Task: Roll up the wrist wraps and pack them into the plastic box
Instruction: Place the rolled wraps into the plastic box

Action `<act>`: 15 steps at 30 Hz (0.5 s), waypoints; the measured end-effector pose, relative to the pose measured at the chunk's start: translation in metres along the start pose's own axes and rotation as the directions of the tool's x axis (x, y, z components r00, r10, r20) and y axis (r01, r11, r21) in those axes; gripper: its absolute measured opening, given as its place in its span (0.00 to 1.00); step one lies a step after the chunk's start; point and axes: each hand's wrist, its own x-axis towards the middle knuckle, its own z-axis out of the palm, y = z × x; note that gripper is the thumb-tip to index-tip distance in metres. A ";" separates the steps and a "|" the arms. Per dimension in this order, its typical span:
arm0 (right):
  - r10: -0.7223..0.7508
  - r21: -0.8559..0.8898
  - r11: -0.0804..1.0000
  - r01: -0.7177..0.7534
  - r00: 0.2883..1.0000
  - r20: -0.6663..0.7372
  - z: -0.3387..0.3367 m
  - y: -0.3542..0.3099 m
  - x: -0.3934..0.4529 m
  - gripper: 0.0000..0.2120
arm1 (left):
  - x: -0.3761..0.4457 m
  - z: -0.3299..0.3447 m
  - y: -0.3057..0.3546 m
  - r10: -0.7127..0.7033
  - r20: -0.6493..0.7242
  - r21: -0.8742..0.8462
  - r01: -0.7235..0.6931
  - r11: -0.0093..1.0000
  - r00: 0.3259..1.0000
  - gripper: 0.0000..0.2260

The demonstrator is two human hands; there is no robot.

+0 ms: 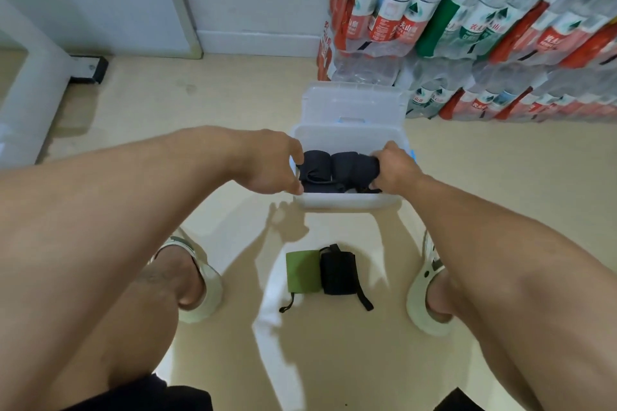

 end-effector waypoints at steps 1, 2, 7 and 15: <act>-0.019 -0.029 0.999 0.020 0.999 0.045 0.004 -0.002 0.004 0.16 | 0.002 0.000 0.000 -0.003 0.002 0.001 0.003 1.000 1.000 0.27; -0.038 -0.058 0.997 0.043 0.996 0.081 0.009 -0.005 0.008 0.12 | 0.003 -0.001 0.000 -0.007 0.006 0.002 0.007 1.000 1.000 0.27; -0.112 -0.102 0.986 0.131 0.978 0.179 0.033 -0.019 0.031 0.09 | 0.010 0.001 0.006 -0.010 0.034 0.017 0.009 1.000 0.999 0.26; -0.080 -0.224 0.962 0.155 0.947 0.311 0.041 -0.014 0.047 0.20 | 0.016 0.004 0.011 -0.017 0.068 0.031 0.014 0.999 0.998 0.25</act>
